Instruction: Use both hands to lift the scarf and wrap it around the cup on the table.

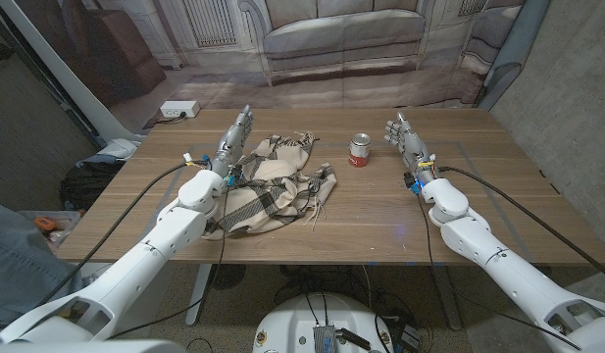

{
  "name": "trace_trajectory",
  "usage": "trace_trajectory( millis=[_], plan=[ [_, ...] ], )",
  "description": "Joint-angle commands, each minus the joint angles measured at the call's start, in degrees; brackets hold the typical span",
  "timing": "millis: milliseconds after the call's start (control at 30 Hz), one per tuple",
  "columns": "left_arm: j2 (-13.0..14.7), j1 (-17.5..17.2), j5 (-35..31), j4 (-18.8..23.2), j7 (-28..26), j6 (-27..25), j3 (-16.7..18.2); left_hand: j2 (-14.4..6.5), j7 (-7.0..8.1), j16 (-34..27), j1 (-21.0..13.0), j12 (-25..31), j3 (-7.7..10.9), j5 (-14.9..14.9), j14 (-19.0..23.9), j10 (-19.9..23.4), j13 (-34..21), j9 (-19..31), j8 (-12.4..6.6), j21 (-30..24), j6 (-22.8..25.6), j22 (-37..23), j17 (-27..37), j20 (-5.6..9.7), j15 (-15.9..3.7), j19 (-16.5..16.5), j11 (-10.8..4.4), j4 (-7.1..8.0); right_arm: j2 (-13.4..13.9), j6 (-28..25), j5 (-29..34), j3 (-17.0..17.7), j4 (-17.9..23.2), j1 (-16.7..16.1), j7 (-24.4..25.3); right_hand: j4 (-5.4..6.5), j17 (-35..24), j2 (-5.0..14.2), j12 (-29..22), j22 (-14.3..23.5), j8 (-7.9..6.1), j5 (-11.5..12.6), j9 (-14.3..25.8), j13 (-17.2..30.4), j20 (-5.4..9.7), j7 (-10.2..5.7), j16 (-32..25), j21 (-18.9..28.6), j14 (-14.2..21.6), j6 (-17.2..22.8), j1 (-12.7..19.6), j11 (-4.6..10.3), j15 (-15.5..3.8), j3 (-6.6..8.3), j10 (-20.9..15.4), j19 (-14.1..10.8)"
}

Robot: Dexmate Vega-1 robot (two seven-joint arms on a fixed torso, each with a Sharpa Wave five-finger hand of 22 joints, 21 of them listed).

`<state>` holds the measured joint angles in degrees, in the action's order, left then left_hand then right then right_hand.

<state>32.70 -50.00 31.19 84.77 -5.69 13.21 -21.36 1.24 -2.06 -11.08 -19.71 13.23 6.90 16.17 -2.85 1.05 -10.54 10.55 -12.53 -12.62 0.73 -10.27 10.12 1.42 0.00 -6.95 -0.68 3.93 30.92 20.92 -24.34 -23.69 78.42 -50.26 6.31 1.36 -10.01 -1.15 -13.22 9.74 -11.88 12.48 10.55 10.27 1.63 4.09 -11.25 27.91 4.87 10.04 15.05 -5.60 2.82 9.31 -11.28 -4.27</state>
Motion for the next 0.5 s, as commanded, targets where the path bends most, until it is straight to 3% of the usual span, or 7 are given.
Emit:
trace_trajectory(
  millis=[33, 300, 500],
  plan=[
    [0.6, -1.0, -1.1, 1.9, -0.8, 0.0, -0.1, -0.2, -0.08, -0.5, 0.0, 0.1, 0.06, -0.3, 0.7, 0.9, -0.3, 0.2, -0.6, 0.1, 0.5, -0.1, 0.2, 0.05, -0.06, -0.3, 0.2, -0.33, 0.4, -1.0, 7.7, -1.6, 0.5, 0.3, 6.0, -0.71, -0.2, 0.14, -0.2, 0.2, -0.25, 0.1, 0.1, 0.3, 0.25, -0.06, -0.4, -0.1, 0.9, 0.7, 1.0, 0.13, -0.18, 0.1, -0.6, -0.5],
    [1.8, -2.3, -0.2, 3.3, 0.1, -0.1, 0.7, -0.3, -0.11, -0.5, -0.3, 0.2, 0.03, -0.4, 1.1, 1.4, -0.3, 0.2, -0.67, 0.2, 1.0, -0.1, 0.2, -0.17, -0.14, -0.4, 0.07, -0.47, -1.0, -0.1, 12.9, -3.5, -1.9, 1.9, 9.1, -1.4, -0.2, 0.3, -0.1, 0.2, -0.17, 0.0, 0.1, 0.3, 0.55, -0.27, -0.2, -0.3, 1.0, 0.8, 2.1, 0.66, -0.45, 0.42, -0.7, -1.0],
    [1.9, -3.4, -0.3, 3.7, -0.7, 1.1, 1.4, -0.4, 0.15, -0.7, -0.7, 0.4, 0.0, -0.6, 2.0, 2.3, -0.3, 0.3, -0.87, -0.1, 2.1, -0.1, 0.2, -0.33, -0.17, 0.8, 0.2, -0.63, -2.8, 1.4, 17.7, -5.0, -5.2, 3.6, 13.1, -3.07, -0.1, 0.27, -0.1, 0.2, -0.45, 0.0, 0.2, 0.3, 0.96, -1.28, -0.4, -0.7, 2.5, 2.1, 4.5, 1.82, -1.72, 1.02, -1.3, -2.4]
  ],
)
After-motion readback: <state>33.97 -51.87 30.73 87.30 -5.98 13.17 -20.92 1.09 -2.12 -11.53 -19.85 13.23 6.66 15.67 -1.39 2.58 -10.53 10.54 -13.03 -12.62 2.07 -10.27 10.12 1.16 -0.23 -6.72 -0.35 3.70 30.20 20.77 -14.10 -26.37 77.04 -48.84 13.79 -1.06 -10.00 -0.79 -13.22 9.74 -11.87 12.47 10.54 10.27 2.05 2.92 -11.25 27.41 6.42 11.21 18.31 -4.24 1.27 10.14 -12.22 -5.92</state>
